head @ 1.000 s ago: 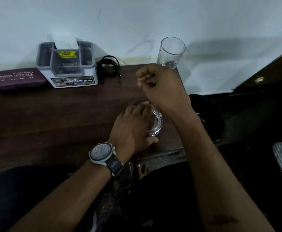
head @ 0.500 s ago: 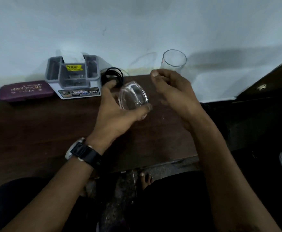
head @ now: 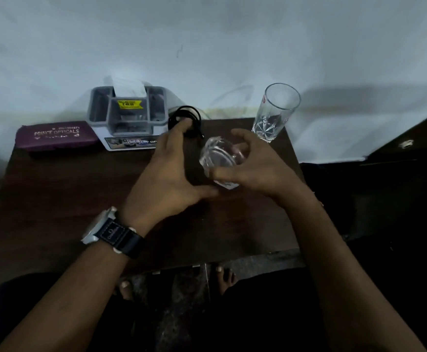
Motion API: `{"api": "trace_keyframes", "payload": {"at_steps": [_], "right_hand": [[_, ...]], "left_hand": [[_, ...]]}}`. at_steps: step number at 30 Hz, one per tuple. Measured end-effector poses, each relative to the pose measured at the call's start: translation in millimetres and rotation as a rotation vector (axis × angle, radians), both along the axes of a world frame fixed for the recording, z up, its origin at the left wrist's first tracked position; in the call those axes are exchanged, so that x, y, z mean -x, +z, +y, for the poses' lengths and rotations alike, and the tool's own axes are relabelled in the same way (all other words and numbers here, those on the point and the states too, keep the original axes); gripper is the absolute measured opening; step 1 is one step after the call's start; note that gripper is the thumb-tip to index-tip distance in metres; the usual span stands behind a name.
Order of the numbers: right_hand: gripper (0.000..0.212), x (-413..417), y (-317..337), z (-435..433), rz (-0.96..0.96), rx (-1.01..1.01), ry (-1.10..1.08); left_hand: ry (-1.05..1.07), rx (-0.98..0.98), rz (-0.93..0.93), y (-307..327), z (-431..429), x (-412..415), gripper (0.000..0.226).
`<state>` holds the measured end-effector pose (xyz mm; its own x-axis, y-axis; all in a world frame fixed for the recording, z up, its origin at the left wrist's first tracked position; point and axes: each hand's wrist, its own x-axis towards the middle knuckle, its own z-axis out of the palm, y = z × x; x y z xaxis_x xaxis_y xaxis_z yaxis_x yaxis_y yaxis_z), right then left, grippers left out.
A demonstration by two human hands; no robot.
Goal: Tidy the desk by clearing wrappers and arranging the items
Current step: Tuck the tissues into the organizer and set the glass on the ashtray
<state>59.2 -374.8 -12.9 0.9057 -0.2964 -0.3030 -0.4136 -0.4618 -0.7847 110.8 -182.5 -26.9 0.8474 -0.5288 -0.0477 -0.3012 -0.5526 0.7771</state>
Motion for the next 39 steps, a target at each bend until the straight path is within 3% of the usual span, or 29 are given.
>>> {"api": "trace_keyframes", "payload": {"at_steps": [2, 4, 7, 11, 14, 16, 20, 22, 25, 28, 34, 39], "right_hand": [[0.122, -2.8, -9.9, 4.0, 0.023, 0.269, 0.054], [0.122, -6.3, -19.9, 6.0, 0.060, 0.403, 0.134], [0.121, -10.8, -29.4, 7.5, 0.063, 0.488, 0.196], [0.120, -14.5, -32.0, 8.6, 0.043, 0.525, 0.195], [0.125, -12.4, -29.7, 7.6, 0.097, 0.480, 0.232], [0.123, -8.9, -24.1, 1.9, 0.102, 0.366, 0.131], [0.086, -5.1, -13.4, -25.4, -0.197, 0.261, -0.500], [0.093, -7.4, -13.0, -40.7, -0.291, 0.175, -0.648], [0.115, -19.6, -17.5, -49.0, -0.307, 0.121, -0.641], [0.122, -36.8, -24.2, -45.3, -0.359, 0.140, -0.636], [0.104, -50.9, -33.5, -48.5, -0.431, 0.218, -0.639], [0.091, -48.7, -39.3, -56.9, -0.454, 0.145, -0.633]], "left_hand": [[0.053, -0.144, -0.084, -0.2, 11.2, -3.6, 0.110], [0.095, -0.177, -0.100, -1.7, 17.4, -6.6, 0.093], [0.150, -0.142, -0.038, -2.3, 19.6, -11.9, 0.078], [0.178, -0.122, 0.008, -2.9, 20.6, -15.0, 0.078], [0.185, -0.124, 0.020, -1.8, 20.2, -13.8, 0.078], [0.181, -0.115, 0.043, -1.4, 19.4, -12.6, 0.079], [0.162, -0.118, 0.090, -1.7, 18.8, -10.5, 0.077], [0.143, -0.126, 0.102, -1.6, 17.7, -8.7, 0.076], [0.130, -0.139, 0.098, -0.5, 14.9, -5.8, 0.076], [0.127, -0.143, 0.082, -0.4, 12.3, -5.0, 0.076], [0.121, -0.166, 0.080, -1.3, 13.6, -4.7, 0.076], [0.132, -0.178, 0.073, -0.2, 14.4, -5.7, 0.074]]}}
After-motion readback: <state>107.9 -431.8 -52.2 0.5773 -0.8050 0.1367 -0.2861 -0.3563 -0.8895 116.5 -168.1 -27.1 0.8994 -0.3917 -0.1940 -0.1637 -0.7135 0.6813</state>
